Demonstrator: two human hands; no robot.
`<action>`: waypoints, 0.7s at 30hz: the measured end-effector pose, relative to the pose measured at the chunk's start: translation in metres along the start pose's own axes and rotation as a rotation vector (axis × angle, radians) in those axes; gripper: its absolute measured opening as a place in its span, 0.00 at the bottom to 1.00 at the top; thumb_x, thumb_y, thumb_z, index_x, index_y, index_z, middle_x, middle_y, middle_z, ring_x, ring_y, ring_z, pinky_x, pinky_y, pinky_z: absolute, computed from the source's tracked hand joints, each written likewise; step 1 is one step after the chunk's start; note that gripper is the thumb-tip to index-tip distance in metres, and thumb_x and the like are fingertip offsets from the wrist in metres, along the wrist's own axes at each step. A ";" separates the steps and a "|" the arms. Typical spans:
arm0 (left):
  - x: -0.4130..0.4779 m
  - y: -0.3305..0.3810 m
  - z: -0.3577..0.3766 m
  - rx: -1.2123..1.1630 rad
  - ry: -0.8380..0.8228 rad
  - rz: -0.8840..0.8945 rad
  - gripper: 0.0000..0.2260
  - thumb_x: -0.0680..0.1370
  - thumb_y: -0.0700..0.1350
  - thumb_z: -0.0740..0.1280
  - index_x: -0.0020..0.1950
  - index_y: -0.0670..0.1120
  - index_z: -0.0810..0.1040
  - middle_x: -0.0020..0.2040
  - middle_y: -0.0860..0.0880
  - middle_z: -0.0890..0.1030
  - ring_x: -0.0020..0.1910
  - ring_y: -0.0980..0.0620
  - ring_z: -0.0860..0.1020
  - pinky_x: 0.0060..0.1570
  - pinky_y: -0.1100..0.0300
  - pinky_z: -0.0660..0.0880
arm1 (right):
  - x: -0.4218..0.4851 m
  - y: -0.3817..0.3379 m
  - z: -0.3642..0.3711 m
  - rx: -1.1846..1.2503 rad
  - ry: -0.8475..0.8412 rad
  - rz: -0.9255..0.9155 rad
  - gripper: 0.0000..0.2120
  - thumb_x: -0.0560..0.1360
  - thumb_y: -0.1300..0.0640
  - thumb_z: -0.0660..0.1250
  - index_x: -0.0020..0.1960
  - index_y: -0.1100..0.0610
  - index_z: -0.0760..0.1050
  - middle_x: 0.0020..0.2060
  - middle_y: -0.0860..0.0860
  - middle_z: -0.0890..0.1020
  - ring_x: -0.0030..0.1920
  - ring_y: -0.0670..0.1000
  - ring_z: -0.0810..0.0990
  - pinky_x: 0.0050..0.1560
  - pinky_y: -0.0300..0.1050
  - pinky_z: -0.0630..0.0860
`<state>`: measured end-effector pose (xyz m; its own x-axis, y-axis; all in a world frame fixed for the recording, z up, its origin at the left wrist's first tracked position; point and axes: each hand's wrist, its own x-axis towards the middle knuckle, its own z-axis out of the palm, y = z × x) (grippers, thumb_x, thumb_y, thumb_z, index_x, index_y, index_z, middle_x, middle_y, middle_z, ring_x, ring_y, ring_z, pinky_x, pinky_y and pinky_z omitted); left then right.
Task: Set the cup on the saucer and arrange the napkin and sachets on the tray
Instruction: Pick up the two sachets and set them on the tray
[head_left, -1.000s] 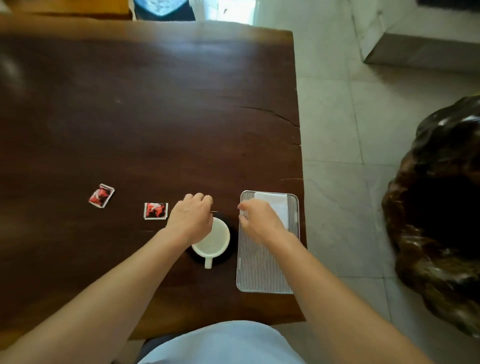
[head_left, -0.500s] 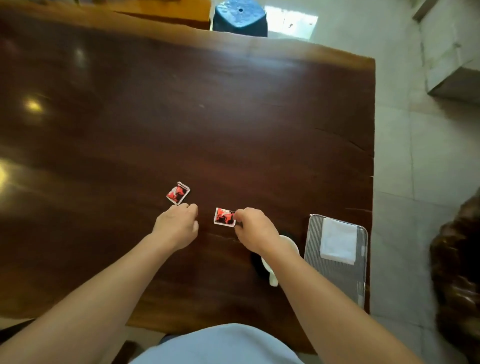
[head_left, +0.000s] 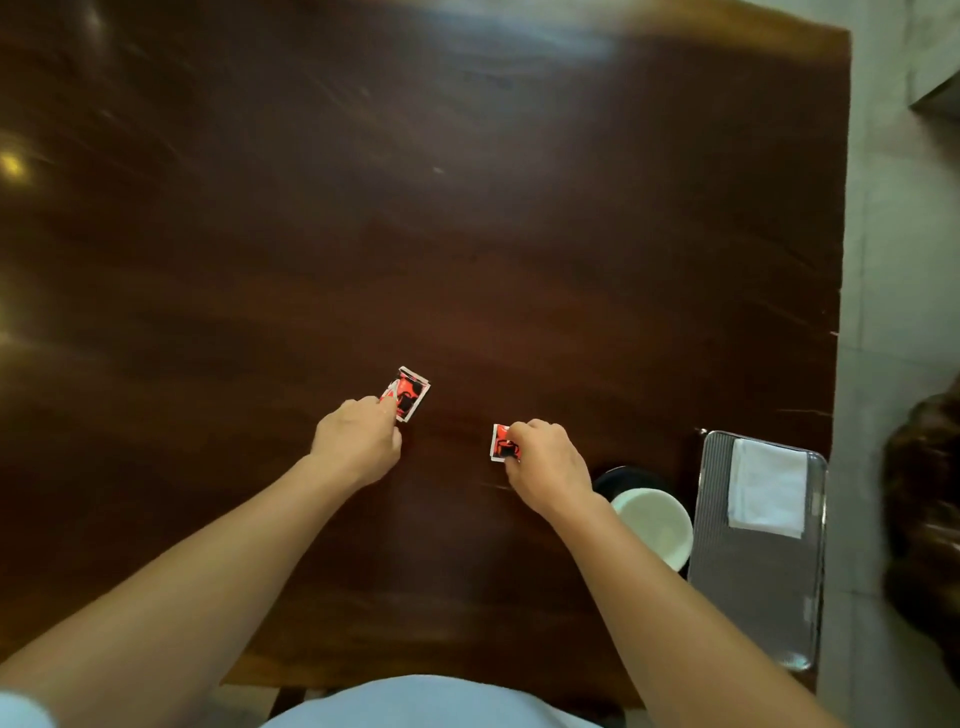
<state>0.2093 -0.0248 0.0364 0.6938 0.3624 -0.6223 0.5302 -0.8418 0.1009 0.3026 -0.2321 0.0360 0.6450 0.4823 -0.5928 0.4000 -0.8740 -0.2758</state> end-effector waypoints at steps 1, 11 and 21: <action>0.007 -0.002 0.000 -0.003 0.000 0.000 0.13 0.81 0.50 0.58 0.61 0.46 0.74 0.57 0.46 0.79 0.57 0.43 0.77 0.49 0.49 0.75 | 0.004 0.000 0.001 0.000 -0.003 0.015 0.12 0.79 0.56 0.66 0.63 0.53 0.75 0.56 0.51 0.78 0.57 0.54 0.75 0.50 0.51 0.79; 0.049 0.007 0.006 -0.108 0.125 -0.096 0.23 0.78 0.59 0.67 0.61 0.44 0.68 0.57 0.43 0.73 0.54 0.41 0.79 0.43 0.47 0.77 | 0.027 0.009 0.010 -0.047 -0.013 0.073 0.16 0.77 0.57 0.71 0.63 0.53 0.73 0.61 0.52 0.73 0.59 0.54 0.70 0.48 0.48 0.78; 0.047 0.006 0.009 -0.242 0.024 -0.115 0.12 0.79 0.52 0.69 0.52 0.46 0.70 0.51 0.46 0.77 0.53 0.42 0.79 0.46 0.50 0.74 | 0.033 0.014 0.012 -0.046 -0.045 0.112 0.13 0.77 0.56 0.71 0.59 0.55 0.72 0.54 0.53 0.76 0.56 0.56 0.74 0.47 0.50 0.75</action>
<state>0.2406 -0.0165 0.0013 0.6324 0.4618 -0.6220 0.7050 -0.6757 0.2152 0.3214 -0.2289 0.0037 0.6577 0.3777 -0.6517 0.3574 -0.9181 -0.1713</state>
